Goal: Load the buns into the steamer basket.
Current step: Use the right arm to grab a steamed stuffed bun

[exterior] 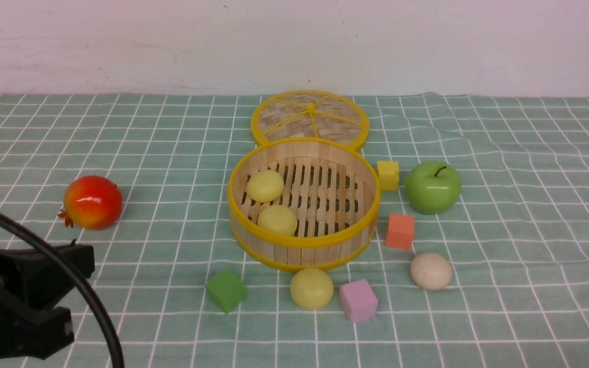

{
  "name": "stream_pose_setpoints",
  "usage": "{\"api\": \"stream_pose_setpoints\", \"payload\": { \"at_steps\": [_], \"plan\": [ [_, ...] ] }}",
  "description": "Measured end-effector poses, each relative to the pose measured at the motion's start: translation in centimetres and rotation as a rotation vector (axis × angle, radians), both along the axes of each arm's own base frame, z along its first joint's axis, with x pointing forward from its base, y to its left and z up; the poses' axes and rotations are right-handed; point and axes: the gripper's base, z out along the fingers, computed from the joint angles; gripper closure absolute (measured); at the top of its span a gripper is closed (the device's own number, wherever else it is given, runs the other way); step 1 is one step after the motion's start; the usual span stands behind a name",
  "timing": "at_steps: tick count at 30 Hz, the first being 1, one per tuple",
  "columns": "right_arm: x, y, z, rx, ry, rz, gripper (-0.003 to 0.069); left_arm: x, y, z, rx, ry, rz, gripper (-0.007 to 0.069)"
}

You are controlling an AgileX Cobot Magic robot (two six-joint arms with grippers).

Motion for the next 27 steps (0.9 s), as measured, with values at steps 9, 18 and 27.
{"api": "stream_pose_setpoints", "payload": {
  "at_steps": [9, 18, 27],
  "plan": [
    [1.9, 1.9, 9.3, -0.261, 0.344, 0.253, 0.0559, 0.1, 0.0, 0.2, -0.011, -0.025, 0.004, 0.0638],
    [14.6, 4.9, 13.4, -0.511, 0.923, 0.627, 0.0660, -3.0, 1.2, 1.5, 0.006, -0.139, -0.030, 0.0638],
    [23.4, 10.5, 8.2, -0.680, 1.132, 0.708, 0.0650, -5.5, 1.9, 0.9, 0.012, -0.094, -0.068, 0.0638]
  ]
}}
